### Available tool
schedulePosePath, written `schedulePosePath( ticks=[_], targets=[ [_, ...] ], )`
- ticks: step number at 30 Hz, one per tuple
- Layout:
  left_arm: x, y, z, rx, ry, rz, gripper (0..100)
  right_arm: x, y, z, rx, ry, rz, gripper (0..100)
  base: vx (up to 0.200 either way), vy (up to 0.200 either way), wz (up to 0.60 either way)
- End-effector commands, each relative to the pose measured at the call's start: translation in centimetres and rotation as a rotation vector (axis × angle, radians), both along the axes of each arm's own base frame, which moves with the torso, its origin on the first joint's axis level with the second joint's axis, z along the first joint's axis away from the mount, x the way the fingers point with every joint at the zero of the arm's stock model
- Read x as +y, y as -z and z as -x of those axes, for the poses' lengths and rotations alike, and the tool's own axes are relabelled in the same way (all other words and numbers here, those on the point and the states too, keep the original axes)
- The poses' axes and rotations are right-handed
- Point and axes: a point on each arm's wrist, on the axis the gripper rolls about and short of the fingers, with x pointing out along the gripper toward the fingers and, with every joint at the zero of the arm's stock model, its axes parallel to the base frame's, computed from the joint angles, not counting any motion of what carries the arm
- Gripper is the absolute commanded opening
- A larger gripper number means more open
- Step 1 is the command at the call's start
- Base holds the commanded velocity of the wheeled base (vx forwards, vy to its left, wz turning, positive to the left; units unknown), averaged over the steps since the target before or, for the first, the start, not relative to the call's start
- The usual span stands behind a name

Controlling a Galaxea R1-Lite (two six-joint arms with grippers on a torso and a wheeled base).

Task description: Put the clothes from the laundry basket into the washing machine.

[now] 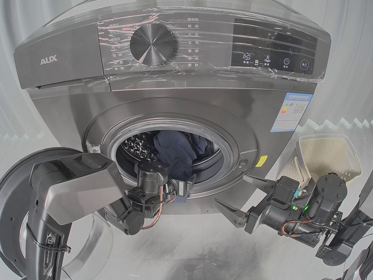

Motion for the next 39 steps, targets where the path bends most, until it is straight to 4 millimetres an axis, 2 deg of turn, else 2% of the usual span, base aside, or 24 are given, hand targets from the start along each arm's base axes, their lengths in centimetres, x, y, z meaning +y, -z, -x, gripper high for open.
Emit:
schedulePosePath(
  ticks=[1, 8, 9, 17, 21, 27, 31, 35, 36, 39],
  targets=[
    [-0.3, 2.4, -0.4, 0.03, 0.004, -0.029, 100, 0.0, 0.0, 0.0, -0.001, -0.001, -0.001, 100, 0.0, 0.0, 0.0],
    [-0.5, 3.5, -1.9, 0.011, -0.009, -0.028, 100, 0.0, -0.1, 0.0, -0.002, 0.001, -0.002, 100, 0.0, 0.0, 0.0],
    [-0.6, 3.4, -1.9, 0.007, -0.008, -0.029, 0, 0.0, -0.1, 0.0, -0.003, 0.001, -0.003, 100, 0.0, 0.0, 0.0],
    [-0.5, 2.2, -2.6, -0.038, -0.02, 0.002, 0, 0.1, -0.2, -0.1, -0.007, -0.001, -0.006, 100, 0.0, 0.0, 0.0],
    [-0.3, -0.7, -5.4, -0.163, -0.094, 0.077, 0, 0.0, -0.2, -0.1, -0.007, 0.001, -0.006, 100, 0.0, 0.0, 0.0],
    [0.8, -3.8, -8.0, -0.29, -0.154, 0.153, 0, 0.1, -0.2, -0.1, -0.008, 0.001, -0.007, 100, 0.0, 0.0, 0.0],
    [1.0, -4.6, -8.5, -0.319, -0.162, 0.177, 0, 0.1, -0.2, -0.2, -0.009, 0.002, -0.008, 100, 0.0, 0.0, 0.0],
    [1.0, -4.4, -8.3, -0.306, -0.161, 0.187, 0, 0.1, -0.2, -0.1, -0.008, 0.001, -0.007, 100, 0.0, 0.0, 0.0],
    [0.9, -4.2, -8.2, -0.299, -0.159, 0.187, 100, 0.1, -0.2, -0.1, -0.009, 0.001, -0.008, 100, 0.0, 0.0, 0.0],
    [0.8, -3.4, -7.7, -0.268, -0.153, 0.172, 100, 0.1, -0.2, -0.1, -0.009, 0.001, -0.008, 100, 0.0, 0.0, 0.0]
  ],
)
